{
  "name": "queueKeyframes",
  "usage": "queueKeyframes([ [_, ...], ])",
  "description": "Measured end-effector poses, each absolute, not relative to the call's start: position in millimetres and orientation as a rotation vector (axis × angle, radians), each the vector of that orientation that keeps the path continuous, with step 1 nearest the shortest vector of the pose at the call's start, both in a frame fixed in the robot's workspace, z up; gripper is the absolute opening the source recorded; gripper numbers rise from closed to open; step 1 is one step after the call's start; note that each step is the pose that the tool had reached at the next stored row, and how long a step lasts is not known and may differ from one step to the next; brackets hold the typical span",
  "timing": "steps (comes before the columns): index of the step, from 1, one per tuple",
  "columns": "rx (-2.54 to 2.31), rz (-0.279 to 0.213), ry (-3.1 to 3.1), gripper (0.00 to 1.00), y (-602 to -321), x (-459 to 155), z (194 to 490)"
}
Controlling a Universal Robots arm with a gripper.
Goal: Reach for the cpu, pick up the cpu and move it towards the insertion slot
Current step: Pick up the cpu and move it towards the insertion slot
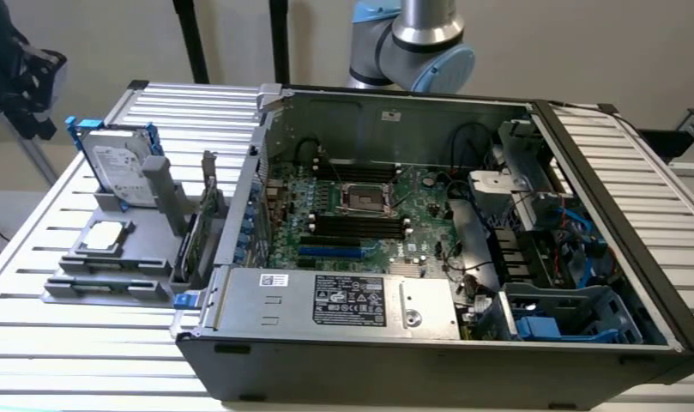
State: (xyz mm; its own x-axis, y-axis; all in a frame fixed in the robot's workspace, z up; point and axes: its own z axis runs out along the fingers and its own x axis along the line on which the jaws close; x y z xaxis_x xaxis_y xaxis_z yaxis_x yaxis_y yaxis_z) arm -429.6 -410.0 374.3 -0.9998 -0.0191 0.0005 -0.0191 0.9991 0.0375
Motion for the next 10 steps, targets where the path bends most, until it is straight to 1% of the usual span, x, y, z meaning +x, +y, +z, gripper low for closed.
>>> queueKeyframes([
  [1, 0.03, -0.059, -3.14, 0.24, -410.0, -429.7, 374.4],
  [2, 0.03, -0.059, -3.14, 0.36, -410.0, -429.6, 374.4],
  [3, 0.03, -0.059, -3.14, 0.36, -410.0, -429.6, 374.3],
  [5, 0.03, -0.059, -3.14, 0.47, -410.0, -429.7, 374.3],
  [6, 0.03, -0.059, -3.14, 0.47, -410.0, -429.7, 374.3],
  [9, 0.03, -0.059, -3.14, 0.65, -410.0, -429.7, 374.3],
  [10, 0.03, -0.059, -3.14, 0.65, -410.0, -429.7, 374.3],
])
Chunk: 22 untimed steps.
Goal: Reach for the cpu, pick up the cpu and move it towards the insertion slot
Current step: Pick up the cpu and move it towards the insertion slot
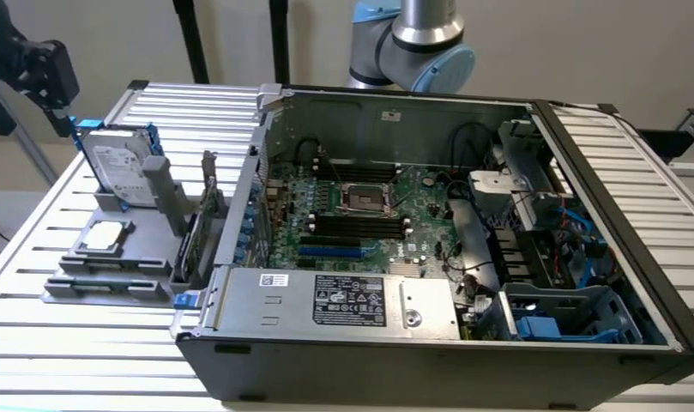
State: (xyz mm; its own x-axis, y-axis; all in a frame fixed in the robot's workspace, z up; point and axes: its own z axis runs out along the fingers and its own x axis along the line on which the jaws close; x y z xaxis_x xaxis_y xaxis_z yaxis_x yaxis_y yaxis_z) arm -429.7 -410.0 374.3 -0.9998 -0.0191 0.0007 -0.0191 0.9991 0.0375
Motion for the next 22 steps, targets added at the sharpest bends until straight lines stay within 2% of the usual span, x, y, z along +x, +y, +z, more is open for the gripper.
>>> queueKeyframes([
  [1, 0.03, -0.059, -3.14, 0.65, -410, -430, 374],
  [2, 0.03, -0.059, -3.14, 0.71, -410, -430, 374],
  [22, 0.03, -0.059, -3.14, 0.71, -410, -430, 338],
])
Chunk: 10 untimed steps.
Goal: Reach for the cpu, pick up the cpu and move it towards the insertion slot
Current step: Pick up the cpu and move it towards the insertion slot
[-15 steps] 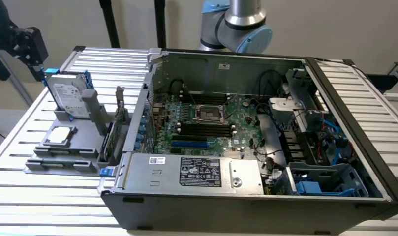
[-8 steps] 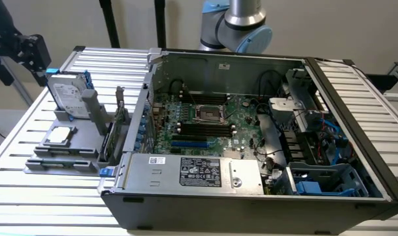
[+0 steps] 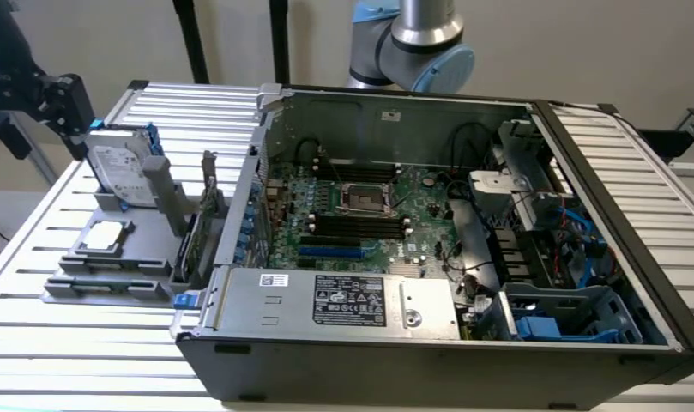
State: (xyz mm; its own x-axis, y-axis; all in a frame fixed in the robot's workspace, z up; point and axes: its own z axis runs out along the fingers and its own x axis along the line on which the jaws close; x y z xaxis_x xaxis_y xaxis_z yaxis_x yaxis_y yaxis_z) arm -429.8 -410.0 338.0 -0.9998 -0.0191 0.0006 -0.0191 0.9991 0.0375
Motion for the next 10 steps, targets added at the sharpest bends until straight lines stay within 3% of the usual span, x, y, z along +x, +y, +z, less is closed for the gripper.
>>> queueKeyframes([
  [10, 0.03, -0.059, -3.14, 0.71, -410, -430, 320],
])
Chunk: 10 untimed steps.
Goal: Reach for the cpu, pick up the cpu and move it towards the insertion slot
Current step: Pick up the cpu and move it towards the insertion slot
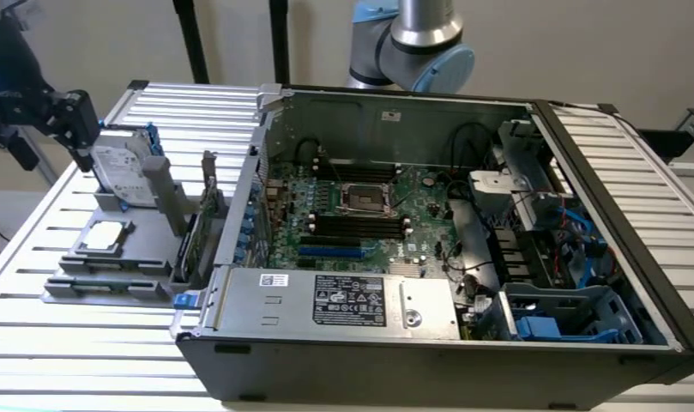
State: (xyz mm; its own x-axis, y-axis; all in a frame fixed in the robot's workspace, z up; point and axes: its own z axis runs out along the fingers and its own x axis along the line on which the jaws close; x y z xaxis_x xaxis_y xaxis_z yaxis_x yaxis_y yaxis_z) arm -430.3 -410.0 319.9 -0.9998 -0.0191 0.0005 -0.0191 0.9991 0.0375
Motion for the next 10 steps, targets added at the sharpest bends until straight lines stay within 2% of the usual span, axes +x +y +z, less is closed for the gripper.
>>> queueKeyframes([
  [10, 0.03, -0.059, -3.14, 0.71, -410, -430, 302],
])
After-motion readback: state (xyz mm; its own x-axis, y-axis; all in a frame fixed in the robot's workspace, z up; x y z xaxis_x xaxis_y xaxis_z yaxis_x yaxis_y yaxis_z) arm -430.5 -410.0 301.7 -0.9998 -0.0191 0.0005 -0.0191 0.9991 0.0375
